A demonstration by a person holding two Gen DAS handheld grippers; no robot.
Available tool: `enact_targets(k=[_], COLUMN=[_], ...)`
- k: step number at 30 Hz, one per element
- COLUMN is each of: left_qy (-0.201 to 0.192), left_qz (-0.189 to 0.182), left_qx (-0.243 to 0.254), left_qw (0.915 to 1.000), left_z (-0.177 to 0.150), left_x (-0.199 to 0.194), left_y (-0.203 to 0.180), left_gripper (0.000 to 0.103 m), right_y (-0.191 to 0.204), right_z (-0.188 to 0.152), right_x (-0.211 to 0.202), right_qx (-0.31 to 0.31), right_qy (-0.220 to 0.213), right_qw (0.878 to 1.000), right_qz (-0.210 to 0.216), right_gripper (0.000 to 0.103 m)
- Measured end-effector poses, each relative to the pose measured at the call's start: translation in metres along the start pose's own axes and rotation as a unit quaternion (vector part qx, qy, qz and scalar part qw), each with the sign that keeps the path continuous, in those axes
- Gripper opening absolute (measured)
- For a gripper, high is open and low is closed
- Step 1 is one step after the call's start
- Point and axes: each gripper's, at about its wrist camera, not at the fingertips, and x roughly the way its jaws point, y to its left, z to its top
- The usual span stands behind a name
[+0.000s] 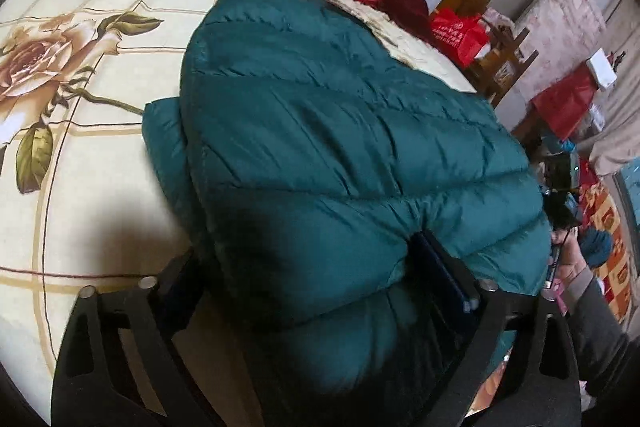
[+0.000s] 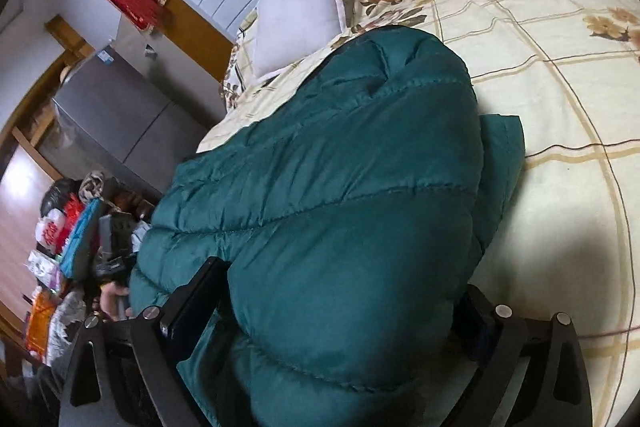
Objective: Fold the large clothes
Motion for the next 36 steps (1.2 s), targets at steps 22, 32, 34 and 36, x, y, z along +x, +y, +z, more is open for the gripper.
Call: enact_targets(k=[22, 32, 34, 36], left_qy=[-0.087, -0.170, -0.177, -0.185], left_qz=[0.159, 0.125, 0.122, 0.123], left_qx=[0.116, 0.089, 0.088, 0.085], left_qw=[0.9765, 0.9734, 0.9726, 0.9714], left_z=[-0.005, 0.032, 0.044, 0.055], left_x=[-0.001, -0.035, -0.037, -0.038], left_y=[-0.068, -0.078, -0.079, -0.080], left_gripper=[0.041, 0.037, 0.037, 0.037], right_y=[0.057, 0.087, 0.088, 0.086], right_z=[0.002, 0.038, 0.051, 0.069], right_x=[-0.001, -0.034, -0.033, -0.032], right_qx=[-0.091, -0.126, -0.136, -0.138], right_qy=[-0.021, -0.112, -0.110, -0.110], right_qw=[0.987, 0.975, 0.973, 0.974], right_qz=[-0.131, -0.146, -0.148, -0.145], right_gripper=[0.041, 0.035, 0.035, 0.035])
